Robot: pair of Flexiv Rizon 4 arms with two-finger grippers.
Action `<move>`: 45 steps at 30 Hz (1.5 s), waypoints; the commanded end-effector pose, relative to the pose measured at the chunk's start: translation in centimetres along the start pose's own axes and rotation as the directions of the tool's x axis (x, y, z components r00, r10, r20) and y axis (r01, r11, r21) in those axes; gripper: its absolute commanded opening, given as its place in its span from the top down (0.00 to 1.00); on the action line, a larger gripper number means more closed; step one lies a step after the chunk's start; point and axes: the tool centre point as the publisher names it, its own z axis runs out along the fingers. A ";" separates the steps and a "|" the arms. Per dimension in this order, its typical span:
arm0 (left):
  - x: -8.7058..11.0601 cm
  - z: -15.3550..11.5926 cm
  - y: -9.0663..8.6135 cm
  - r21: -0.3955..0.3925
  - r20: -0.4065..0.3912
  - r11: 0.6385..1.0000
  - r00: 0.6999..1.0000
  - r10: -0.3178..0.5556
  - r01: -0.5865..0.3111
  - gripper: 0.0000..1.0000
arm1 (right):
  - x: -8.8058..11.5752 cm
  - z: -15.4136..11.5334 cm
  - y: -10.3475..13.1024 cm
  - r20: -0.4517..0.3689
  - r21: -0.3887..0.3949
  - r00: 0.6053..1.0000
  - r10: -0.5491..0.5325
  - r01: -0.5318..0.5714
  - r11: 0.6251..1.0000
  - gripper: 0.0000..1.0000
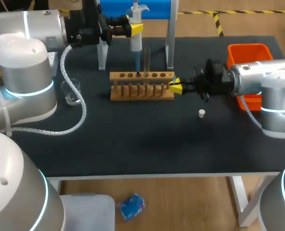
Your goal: Invert the test tube, pick up the pipette, mount the tip to pipette, aspirate from beaker and dispense into the tube, eject the tip, return the pipette, and cap with the stopper.
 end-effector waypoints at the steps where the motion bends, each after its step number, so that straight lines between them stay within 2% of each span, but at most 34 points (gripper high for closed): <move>1: 0.0 0.1 0.0 0.001 0.002 1.000 1.000 0.001 -0.001 1.00 | 0.1 -0.1 0.0 0.002 0.000 1.000 -0.001 0.001 1.000 1.00; 9: 0.0 0.1 0.0 0.001 0.002 1.000 1.000 0.001 -0.001 1.00 | 0.1 -0.1 0.0 0.002 0.000 1.000 -0.001 0.001 1.000 1.00; 13: -0.2 0.8 -0.6 0.014 -0.063 1.000 0.998 0.007 -0.007 1.00 | 0.1 -0.1 0.0 0.002 0.000 1.000 -0.001 0.001 1.000 1.00; 22: 1.3 1.5 -1.3 -0.004 -0.105 1.000 0.995 -0.003 0.003 1.00 | 0.1 -0.1 0.0 0.002 0.000 1.000 -0.001 0.001 1.000 1.00; 27: 2.2 1.7 -1.9 0.003 -0.136 1.000 0.991 0.019 -0.019 1.00 | 0.1 -0.1 0.0 0.002 0.000 1.000 -0.001 0.001 1.000 1.00; 38: 3.2 2.3 -2.7 -0.047 -0.148 0.998 0.989 0.031 -0.038 1.00 | 0.1 -0.1 0.0 0.002 0.000 1.000 -0.001 0.001 1.000 1.00; 45: 3.3 2.5 -2.8 -0.010 -0.155 1.000 0.988 0.012 -0.013 1.00 | 0.1 -0.1 0.0 0.002 0.000 1.000 -0.001 0.001 1.000 1.00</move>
